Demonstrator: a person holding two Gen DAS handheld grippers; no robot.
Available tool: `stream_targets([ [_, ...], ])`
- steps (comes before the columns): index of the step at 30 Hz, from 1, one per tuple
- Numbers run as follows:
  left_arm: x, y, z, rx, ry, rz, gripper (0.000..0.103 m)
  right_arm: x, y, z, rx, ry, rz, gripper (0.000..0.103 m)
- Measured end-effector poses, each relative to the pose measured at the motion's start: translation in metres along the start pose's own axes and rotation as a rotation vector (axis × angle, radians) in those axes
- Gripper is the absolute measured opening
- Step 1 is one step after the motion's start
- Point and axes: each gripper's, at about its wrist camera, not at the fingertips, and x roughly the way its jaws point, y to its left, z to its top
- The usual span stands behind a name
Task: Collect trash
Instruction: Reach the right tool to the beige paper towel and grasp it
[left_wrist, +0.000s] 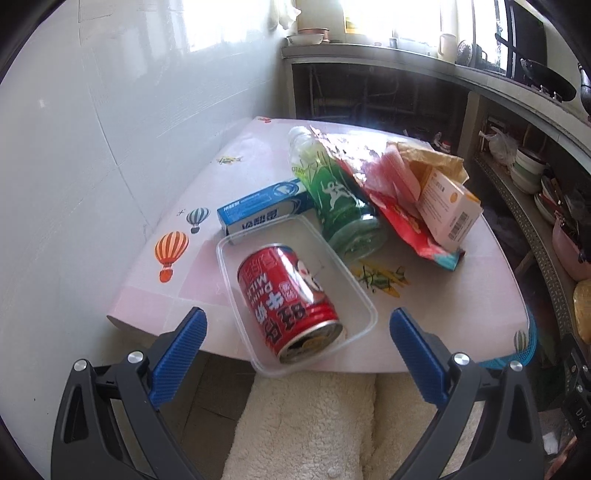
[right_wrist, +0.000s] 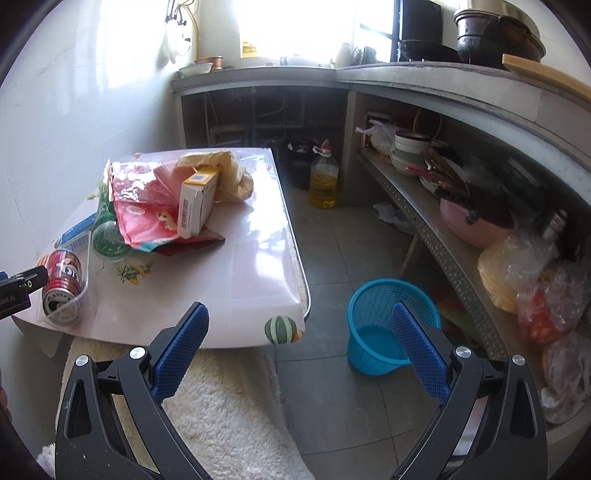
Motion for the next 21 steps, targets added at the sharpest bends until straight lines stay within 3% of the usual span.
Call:
stream_targets([
  [6, 0.005, -0.001, 0.037, 0.014, -0.064, -0.079, 0.097, 0.016, -0.011, 0.033, 0.033, -0.062, 0.043, 0.095],
  [13, 0.009, 0.002, 0.069, 0.001, -0.177, -0.246, 0.097, 0.031, -0.017, 0.077, 0.074, -0.095, 0.151, 0.095],
  [17, 0.02, 0.002, 0.089, -0.008, -0.195, -0.28, 0.097, 0.048, -0.016, 0.109, 0.09, -0.063, 0.292, 0.095],
  [21, 0.034, 0.002, 0.105, -0.022, -0.164, -0.333, 0.097, 0.092, -0.008, 0.15, 0.14, 0.051, 0.499, 0.095],
])
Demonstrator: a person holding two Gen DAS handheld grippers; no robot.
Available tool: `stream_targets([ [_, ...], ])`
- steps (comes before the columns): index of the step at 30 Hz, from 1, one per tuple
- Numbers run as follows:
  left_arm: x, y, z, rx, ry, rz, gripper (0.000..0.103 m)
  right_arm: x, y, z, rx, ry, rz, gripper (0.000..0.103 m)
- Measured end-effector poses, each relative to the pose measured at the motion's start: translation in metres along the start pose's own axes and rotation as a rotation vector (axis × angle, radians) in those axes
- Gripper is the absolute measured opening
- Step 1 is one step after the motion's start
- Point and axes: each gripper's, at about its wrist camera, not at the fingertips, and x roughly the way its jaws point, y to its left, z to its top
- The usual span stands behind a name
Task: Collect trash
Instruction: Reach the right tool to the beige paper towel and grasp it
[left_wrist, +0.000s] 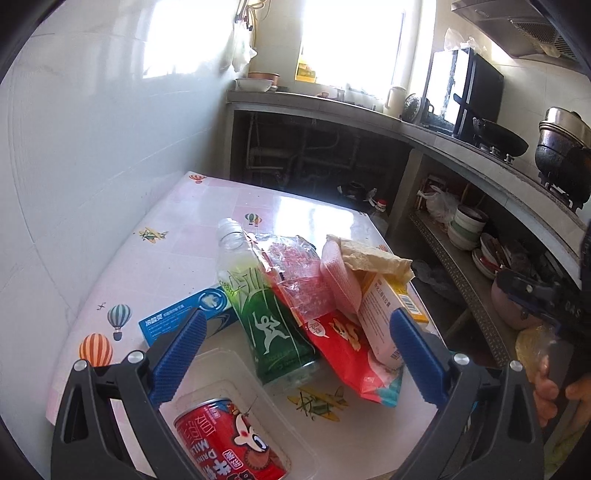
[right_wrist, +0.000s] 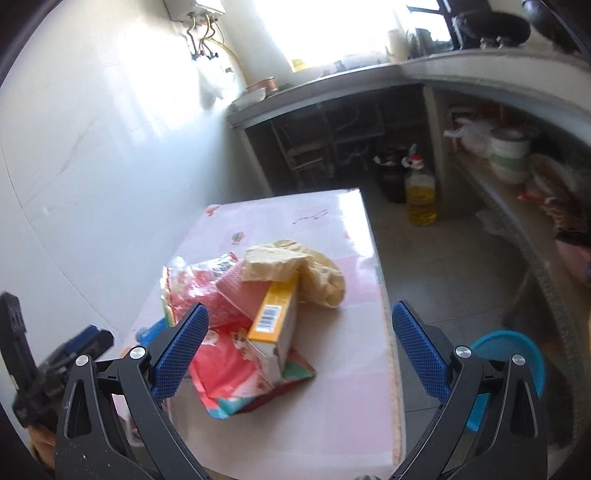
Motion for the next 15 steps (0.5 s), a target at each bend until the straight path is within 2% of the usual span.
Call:
stream_targets([
  [3, 0.009, 0.002, 0.007, -0.013, 0.021, -0.023, 0.097, 0.048, -0.004, 0.026, 0.064, 0.116, 0.091, 0.095],
  [6, 0.018, 0.003, 0.011, -0.012, 0.039, -0.026, 0.097, 0.106, -0.006, 0.043, 0.109, 0.241, 0.142, 0.095],
  [12, 0.033, 0.008, 0.016, -0.013, 0.075, -0.024, 0.097, 0.195, -0.017, 0.047, 0.14, 0.478, 0.145, 0.095],
  [15, 0.04, 0.009, 0.018, -0.01, 0.085, -0.022, 0.097, 0.216, -0.025, 0.041, 0.176, 0.531, 0.159, 0.092],
])
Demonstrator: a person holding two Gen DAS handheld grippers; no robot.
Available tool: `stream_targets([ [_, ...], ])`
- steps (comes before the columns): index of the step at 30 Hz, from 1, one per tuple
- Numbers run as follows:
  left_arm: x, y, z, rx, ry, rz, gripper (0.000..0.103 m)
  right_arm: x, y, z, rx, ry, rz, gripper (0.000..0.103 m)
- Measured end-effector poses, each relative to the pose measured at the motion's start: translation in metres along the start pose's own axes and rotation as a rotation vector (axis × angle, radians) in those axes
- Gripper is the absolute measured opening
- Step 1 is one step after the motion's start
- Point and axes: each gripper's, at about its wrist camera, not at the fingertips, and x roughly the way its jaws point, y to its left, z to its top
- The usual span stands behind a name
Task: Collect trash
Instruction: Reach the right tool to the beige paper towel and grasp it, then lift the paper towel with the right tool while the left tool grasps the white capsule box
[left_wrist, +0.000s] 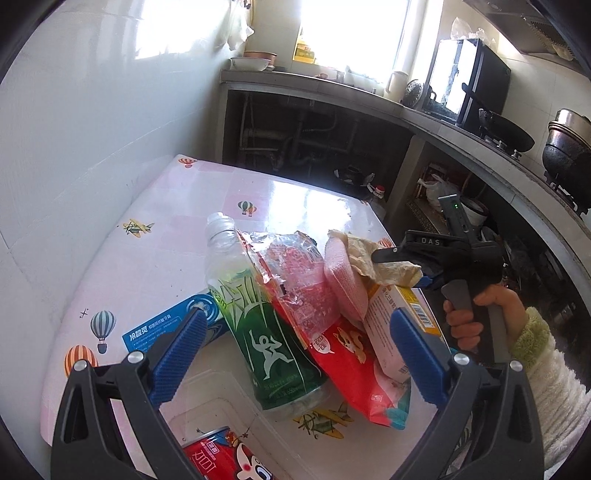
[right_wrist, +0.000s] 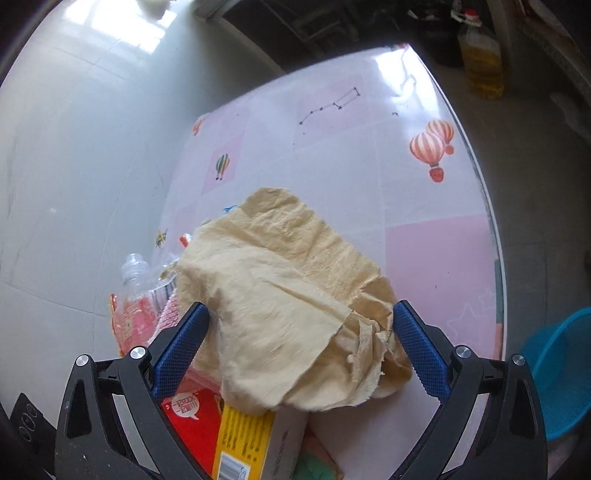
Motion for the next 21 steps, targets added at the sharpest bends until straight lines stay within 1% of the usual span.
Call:
stream_targets([
  [1, 0.001, 0.0, 0.0, -0.001, 0.003, -0.003, 0.097, 0.002, -0.002, 0.0, 0.005, 0.003, 0.007, 0.087],
  [2, 0.003, 0.0, 0.001, 0.0, 0.004, -0.004, 0.097, 0.003, -0.004, 0.0, 0.013, 0.005, 0.024, 0.084],
  [4, 0.006, -0.001, 0.003, 0.004, 0.009, -0.007, 0.097, 0.004, -0.012, 0.002, 0.055, 0.011, 0.07, 0.073],
  [5, 0.007, -0.002, 0.003, 0.006, 0.012, -0.01, 0.097, 0.004, -0.015, 0.001, 0.072, 0.009, 0.093, 0.07],
  [7, 0.009, -0.004, 0.003, 0.01, 0.017, -0.012, 0.097, 0.001, -0.022, 0.007, 0.101, 0.007, 0.113, 0.059],
  [8, 0.01, -0.005, 0.003, 0.011, 0.02, -0.014, 0.097, 0.0, -0.024, 0.006, 0.113, 0.002, 0.117, 0.057],
  [10, 0.011, -0.007, 0.004, 0.012, 0.021, -0.017, 0.097, -0.001, -0.031, 0.009, 0.141, -0.019, 0.139, 0.048],
  [13, 0.011, -0.009, 0.004, 0.015, 0.022, -0.013, 0.097, -0.008, -0.045, 0.014, 0.18, -0.057, 0.141, 0.035],
  [17, 0.011, -0.013, 0.003, 0.025, 0.024, -0.013, 0.097, -0.021, -0.061, 0.011, 0.242, -0.121, 0.183, 0.025],
  [18, 0.011, -0.015, 0.003, 0.031, 0.026, -0.012, 0.097, -0.027, -0.065, 0.008, 0.256, -0.142, 0.191, 0.02],
  [21, 0.013, -0.021, 0.002, 0.049, 0.033, -0.026, 0.097, -0.047, -0.071, -0.004, 0.275, -0.211, 0.201, 0.015],
])
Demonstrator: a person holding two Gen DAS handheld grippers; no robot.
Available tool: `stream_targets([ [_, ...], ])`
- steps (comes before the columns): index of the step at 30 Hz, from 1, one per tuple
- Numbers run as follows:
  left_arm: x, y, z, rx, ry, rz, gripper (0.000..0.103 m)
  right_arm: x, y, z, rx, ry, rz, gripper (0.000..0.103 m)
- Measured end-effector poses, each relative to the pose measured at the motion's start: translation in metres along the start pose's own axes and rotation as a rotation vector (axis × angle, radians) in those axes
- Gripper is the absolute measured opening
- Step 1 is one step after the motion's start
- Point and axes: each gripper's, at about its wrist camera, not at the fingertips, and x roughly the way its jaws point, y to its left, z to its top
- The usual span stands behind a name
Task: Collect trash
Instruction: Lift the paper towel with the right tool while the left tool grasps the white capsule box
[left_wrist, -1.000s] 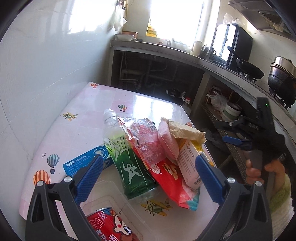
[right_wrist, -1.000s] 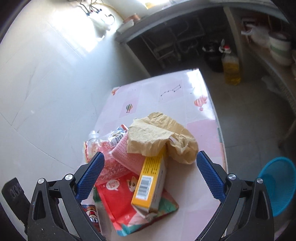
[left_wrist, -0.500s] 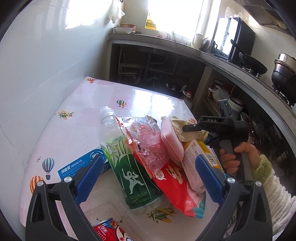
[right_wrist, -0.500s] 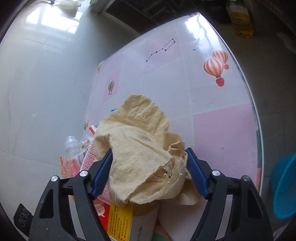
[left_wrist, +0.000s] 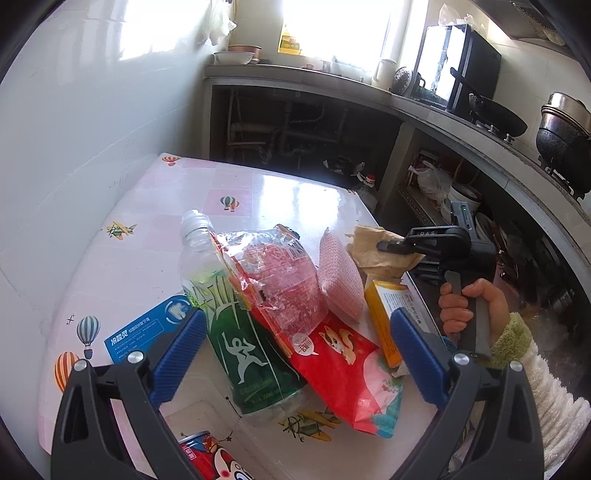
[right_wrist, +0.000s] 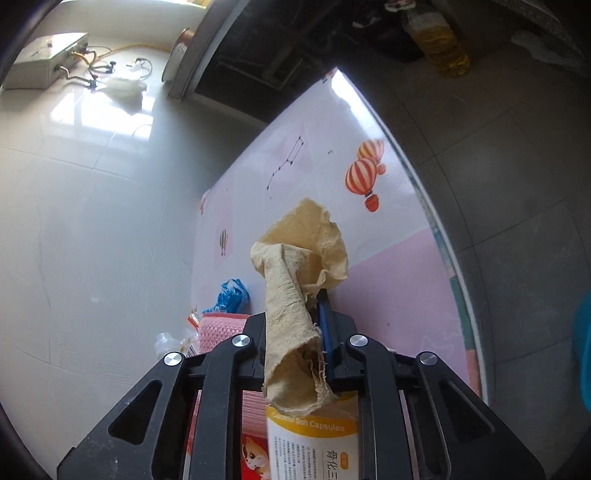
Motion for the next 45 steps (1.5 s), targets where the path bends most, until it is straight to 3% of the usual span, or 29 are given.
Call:
stream_targets([
  [10, 0.012, -0.054, -0.005, 0.105, 0.043, -0.106, 0.097, -0.07, -0.004, -0.037, -0.071, -0.211, -0.024, 0.011],
  [15, 0.032, -0.088, -0.007, 0.146, 0.12, -0.182, 0.097, -0.084, -0.015, -0.069, -0.08, -0.219, -0.093, 0.011],
  [19, 0.058, -0.114, -0.002, 0.156, 0.21, -0.187, 0.097, -0.098, -0.021, -0.102, -0.088, -0.199, -0.171, 0.011],
  [26, 0.121, -0.148, 0.001, 0.208, 0.344, -0.025, 0.097, -0.117, -0.031, -0.153, -0.108, -0.162, -0.249, 0.011],
  [33, 0.17, -0.143, -0.011, 0.107, 0.476, 0.062, 0.097, -0.135, -0.044, -0.166, -0.074, -0.151, -0.262, 0.011],
  [41, 0.18, -0.151, -0.017, 0.191, 0.46, 0.123, 0.097, -0.152, -0.056, -0.178, -0.059, -0.166, -0.272, 0.011],
  [45, 0.177, -0.15, -0.017, 0.2, 0.439, 0.117, 0.083, -0.155, -0.058, -0.182, -0.05, -0.166, -0.283, 0.011],
])
